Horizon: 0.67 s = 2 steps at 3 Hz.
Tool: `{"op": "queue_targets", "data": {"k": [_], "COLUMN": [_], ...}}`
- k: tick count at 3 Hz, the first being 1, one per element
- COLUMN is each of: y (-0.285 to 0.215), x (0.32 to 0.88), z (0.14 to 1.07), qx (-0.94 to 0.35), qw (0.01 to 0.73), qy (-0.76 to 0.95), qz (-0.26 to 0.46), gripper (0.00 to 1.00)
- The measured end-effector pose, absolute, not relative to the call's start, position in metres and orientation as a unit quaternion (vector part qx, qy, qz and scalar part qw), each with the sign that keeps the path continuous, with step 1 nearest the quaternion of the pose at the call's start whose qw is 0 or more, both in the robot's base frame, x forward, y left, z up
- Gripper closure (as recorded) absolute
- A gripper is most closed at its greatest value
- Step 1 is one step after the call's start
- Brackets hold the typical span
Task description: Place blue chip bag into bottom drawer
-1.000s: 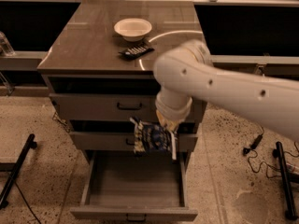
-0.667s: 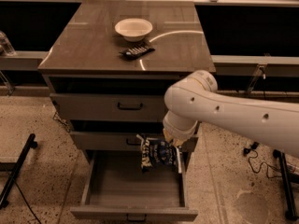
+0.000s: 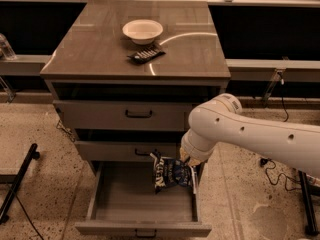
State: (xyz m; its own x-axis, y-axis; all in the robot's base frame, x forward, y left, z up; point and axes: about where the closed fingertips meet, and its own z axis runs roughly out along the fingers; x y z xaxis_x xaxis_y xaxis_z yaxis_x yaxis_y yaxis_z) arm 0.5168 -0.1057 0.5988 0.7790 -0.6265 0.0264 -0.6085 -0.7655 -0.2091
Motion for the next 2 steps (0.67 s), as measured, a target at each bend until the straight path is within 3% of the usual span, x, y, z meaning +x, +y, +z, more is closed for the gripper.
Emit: {"op": "queue_targets", "data": {"k": [2], "y": [-0.117], "x": [0.523], "z": [0.537], "qx": [-0.927], "qw": [0.201], "qy": [0.314], "qz": [-0.049], "gripper": [1.0]}}
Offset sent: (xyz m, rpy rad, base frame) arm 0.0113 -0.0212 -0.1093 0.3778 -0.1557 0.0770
